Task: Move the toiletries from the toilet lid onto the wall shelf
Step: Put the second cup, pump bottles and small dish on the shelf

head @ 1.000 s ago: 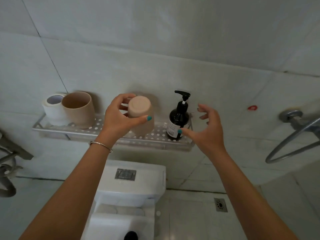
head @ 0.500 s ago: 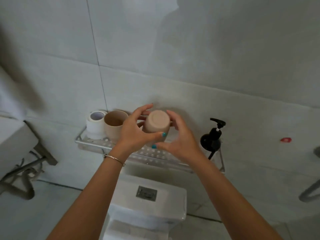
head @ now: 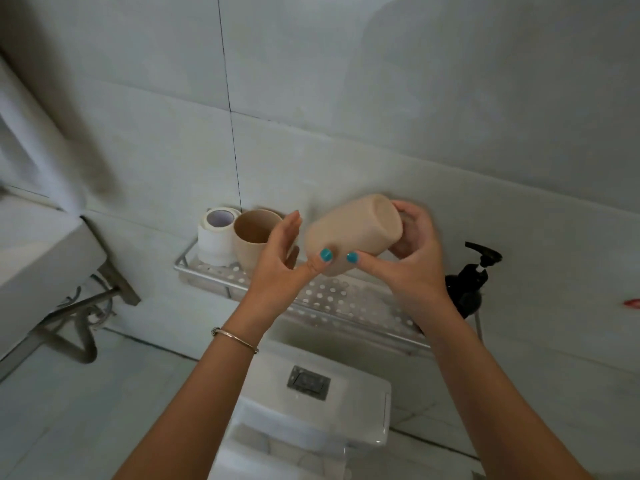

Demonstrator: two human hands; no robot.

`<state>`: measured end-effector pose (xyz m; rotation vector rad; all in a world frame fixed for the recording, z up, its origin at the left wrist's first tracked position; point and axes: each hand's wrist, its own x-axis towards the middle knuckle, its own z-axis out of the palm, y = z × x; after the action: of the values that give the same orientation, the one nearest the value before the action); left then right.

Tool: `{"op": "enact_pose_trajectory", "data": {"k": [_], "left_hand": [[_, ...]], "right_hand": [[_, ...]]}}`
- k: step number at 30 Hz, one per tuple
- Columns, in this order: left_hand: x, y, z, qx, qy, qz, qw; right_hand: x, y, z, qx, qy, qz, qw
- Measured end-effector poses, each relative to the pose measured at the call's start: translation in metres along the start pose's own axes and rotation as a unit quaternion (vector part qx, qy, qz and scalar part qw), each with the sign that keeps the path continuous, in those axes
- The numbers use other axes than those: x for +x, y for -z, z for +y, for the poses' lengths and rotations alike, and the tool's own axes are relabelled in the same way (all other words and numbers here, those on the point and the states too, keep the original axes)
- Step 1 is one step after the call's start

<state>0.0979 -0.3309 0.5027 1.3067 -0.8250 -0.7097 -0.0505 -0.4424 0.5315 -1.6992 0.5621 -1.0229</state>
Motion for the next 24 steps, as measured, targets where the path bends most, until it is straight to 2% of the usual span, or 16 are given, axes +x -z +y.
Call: {"op": "enact_pose_trajectory", "data": {"k": [2, 6, 9, 11, 13, 17, 21, 24], "left_hand": [[0.000, 0.000, 0.000, -0.020, 0.023, -0.009, 0.999], [0.001, -0.001, 0.007, -0.133, 0.062, -0.040, 0.988], [0.002, -0.001, 0.009, -0.143, 0.055, -0.016, 0.988], [0.003, 0.001, 0.010, -0.115, 0.035, 0.009, 0.993], [0.004, 0.006, 0.012, -0.062, 0.017, 0.020, 0.998], [0.002, 0.011, 0.020, 0.054, -0.005, 0.015, 0.998], [-0.001, 0.006, 0.030, 0.031, -0.034, 0.034, 0.998], [-0.003, 0.007, 0.032, -0.012, -0.043, 0.030, 0.999]], "right_hand": [[-0.002, -0.004, -0.002, 0.053, -0.010, 0.016, 0.998], [-0.008, -0.013, -0.006, 0.109, -0.029, 0.029, 0.993], [-0.014, -0.015, -0.006, 0.117, -0.037, 0.017, 0.992], [-0.017, -0.011, -0.008, 0.086, -0.025, 0.004, 0.996], [-0.017, -0.003, -0.011, 0.004, 0.011, -0.025, 1.000], [-0.013, 0.008, -0.014, -0.150, 0.050, -0.085, 0.984], [-0.013, 0.000, -0.013, -0.167, 0.043, -0.087, 0.981], [-0.015, -0.008, -0.014, -0.096, 0.022, -0.050, 0.994]]}}
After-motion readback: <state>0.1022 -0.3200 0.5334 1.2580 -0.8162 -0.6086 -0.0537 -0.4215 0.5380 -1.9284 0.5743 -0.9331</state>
